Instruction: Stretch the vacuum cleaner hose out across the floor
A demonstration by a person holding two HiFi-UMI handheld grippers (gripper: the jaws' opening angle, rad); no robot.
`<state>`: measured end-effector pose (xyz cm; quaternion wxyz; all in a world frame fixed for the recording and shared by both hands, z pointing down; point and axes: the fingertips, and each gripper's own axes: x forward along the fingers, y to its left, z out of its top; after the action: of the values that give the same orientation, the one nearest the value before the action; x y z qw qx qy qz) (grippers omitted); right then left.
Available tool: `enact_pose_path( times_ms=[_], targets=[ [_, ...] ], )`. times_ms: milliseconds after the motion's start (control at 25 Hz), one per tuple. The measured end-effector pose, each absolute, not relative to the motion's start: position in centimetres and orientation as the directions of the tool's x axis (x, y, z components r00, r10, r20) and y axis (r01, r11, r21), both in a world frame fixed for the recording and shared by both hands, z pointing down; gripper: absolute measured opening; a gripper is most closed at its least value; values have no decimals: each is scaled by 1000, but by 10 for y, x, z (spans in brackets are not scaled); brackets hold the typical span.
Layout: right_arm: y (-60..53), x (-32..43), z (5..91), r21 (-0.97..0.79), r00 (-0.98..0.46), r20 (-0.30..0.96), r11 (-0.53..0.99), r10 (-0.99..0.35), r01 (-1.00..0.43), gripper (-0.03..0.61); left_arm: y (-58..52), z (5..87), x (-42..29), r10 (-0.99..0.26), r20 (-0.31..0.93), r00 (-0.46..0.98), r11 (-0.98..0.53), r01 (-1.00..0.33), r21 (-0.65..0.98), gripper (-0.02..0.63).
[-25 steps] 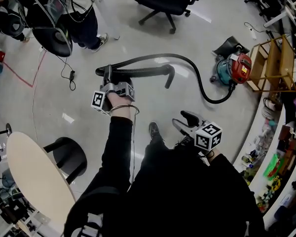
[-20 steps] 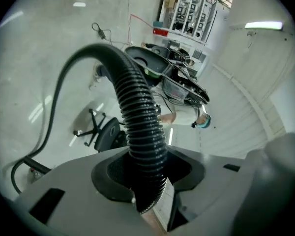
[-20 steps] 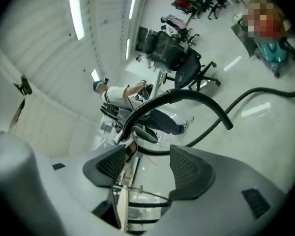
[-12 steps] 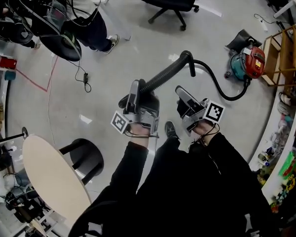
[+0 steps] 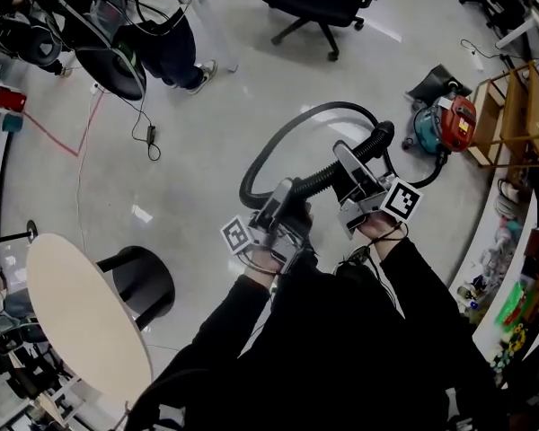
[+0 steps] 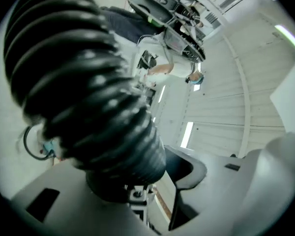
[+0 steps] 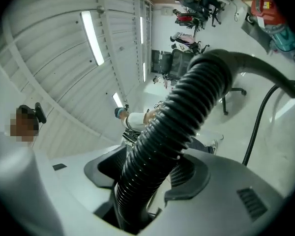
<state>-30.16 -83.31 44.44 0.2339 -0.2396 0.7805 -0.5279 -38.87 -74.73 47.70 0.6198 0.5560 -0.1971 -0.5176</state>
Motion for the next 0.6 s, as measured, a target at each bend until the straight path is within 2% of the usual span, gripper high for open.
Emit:
enact_pose_path(
  times_ms=[80, 200, 280, 400, 480, 600],
  targets=[
    [-828, -294, 431, -917, -785, -142, 378, -604, -125, 238, -722, 479, -354, -791, -329, 516, -95, 427, 899, 232],
    [-813, -279, 417, -891, -809, -155, 434, -568, -134, 213, -673, 467, -304, -650, -343, 678, -65, 400, 914, 238],
    [-797, -267, 410, -875, -827, -146, 461, -543, -148, 186, -641, 446, -284, -566, -375, 734, -103, 388, 916, 238],
    [-756, -248, 404, -856, -866, -139, 498, -481, -140, 168, -604, 402, -270, -460, -416, 784, -259, 330, 908, 236],
    [-717, -233, 407, -854, -893, -122, 504, -433, -127, 161, -592, 373, -266, -454, -381, 805, -379, 213, 901, 236],
    [-651, -211, 415, -846, -938, -99, 525, -333, -97, 158, -593, 353, -255, -569, -154, 808, -464, -161, 871, 236]
  ],
)
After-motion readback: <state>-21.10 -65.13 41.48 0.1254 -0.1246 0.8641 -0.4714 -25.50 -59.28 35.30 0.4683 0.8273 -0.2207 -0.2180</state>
